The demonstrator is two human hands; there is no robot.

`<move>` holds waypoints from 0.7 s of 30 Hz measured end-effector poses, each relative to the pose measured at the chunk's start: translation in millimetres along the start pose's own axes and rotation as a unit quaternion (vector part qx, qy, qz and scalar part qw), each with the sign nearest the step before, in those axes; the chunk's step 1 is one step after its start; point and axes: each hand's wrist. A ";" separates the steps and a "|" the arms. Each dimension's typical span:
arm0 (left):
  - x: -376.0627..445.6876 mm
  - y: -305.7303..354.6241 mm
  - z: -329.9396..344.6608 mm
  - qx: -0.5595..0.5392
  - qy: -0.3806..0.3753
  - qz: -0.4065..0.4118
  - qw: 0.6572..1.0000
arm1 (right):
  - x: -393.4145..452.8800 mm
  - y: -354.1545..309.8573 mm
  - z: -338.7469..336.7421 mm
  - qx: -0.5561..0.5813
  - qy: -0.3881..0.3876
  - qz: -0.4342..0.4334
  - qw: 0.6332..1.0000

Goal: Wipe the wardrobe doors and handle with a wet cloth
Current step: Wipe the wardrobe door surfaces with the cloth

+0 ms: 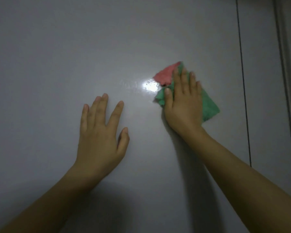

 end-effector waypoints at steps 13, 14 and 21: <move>-13.4 -61.6 -24.9 0.009 0.003 -0.016 1.000 | 11.2 -65.5 16.6 0.002 0.013 -0.039 0.999; -13.8 -65.7 -25.9 0.011 0.004 -0.018 1.000 | -5.6 -77.7 18.4 -0.005 -0.007 -0.099 0.995; -30.1 -108.3 -51.8 0.020 0.006 -0.035 0.999 | -42.3 -55.5 4.1 -0.034 -0.117 -0.371 0.920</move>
Point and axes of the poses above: each hand's wrist, its own x-axis towards the middle knuckle, its own z-axis out of the palm, y = z × x
